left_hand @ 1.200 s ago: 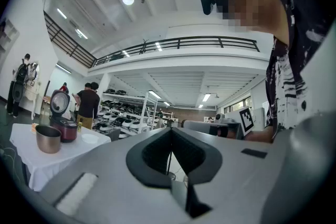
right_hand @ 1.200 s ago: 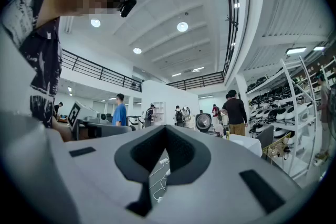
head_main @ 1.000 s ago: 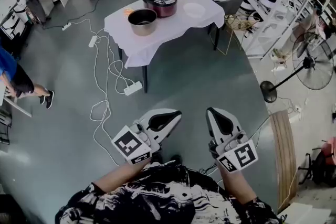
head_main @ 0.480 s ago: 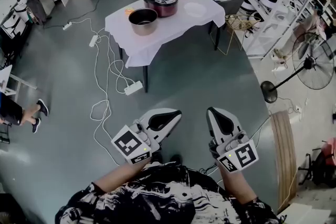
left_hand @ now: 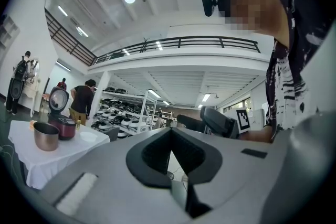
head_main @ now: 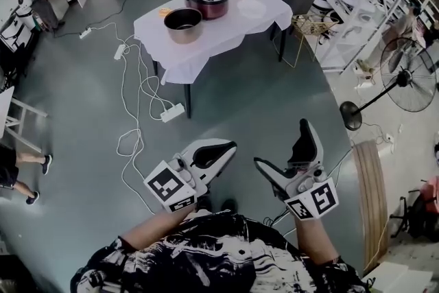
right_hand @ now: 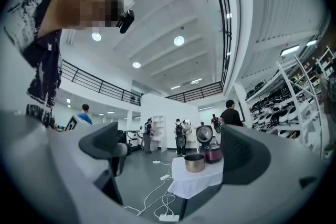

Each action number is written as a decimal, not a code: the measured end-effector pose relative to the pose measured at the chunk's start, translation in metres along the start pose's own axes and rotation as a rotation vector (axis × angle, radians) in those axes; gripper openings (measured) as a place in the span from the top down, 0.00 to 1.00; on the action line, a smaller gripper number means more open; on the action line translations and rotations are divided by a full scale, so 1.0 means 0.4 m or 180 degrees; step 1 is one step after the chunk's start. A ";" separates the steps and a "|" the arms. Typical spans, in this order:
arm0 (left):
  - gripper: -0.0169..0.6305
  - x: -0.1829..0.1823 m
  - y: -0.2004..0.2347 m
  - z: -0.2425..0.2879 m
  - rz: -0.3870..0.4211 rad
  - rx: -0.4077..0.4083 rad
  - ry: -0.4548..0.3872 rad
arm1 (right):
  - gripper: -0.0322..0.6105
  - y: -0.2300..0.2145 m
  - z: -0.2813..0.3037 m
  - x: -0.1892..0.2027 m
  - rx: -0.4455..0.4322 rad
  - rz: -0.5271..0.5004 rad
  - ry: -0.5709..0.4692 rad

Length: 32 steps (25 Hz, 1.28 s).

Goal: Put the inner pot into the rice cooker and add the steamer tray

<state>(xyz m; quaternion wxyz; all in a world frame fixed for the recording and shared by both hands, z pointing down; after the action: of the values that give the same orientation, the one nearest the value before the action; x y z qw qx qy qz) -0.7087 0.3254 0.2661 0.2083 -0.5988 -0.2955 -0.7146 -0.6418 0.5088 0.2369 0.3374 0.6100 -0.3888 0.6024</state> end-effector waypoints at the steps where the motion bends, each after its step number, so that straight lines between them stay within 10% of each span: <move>1: 0.97 0.000 0.001 0.008 -0.0001 0.0001 0.0006 | 0.09 -0.008 -0.004 0.003 0.0005 0.0000 0.0031; 15: 0.97 0.007 0.154 0.183 -0.0019 -0.0119 0.0072 | 0.09 -0.235 0.077 0.061 -0.0012 -0.0011 0.0250; 32: 0.97 -0.168 0.871 0.433 0.0039 0.0035 -0.0055 | 0.09 -0.624 0.704 0.022 0.0123 -0.0212 0.0345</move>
<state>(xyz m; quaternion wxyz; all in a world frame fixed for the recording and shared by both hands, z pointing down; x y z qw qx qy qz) -0.3415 0.1806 0.2795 0.2135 -0.6056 -0.2975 -0.7065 -0.2892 0.3779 0.2467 0.3659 0.5955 -0.3378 0.6304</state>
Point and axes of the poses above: the fingertips, and each gripper's own axes: z forward along the fingers, y to its left, x out of its underside, the point moved 7 cm from there along -z, backward along the fingers, and after that the axes turned 11 degrees about y, right-handed, at the moved point
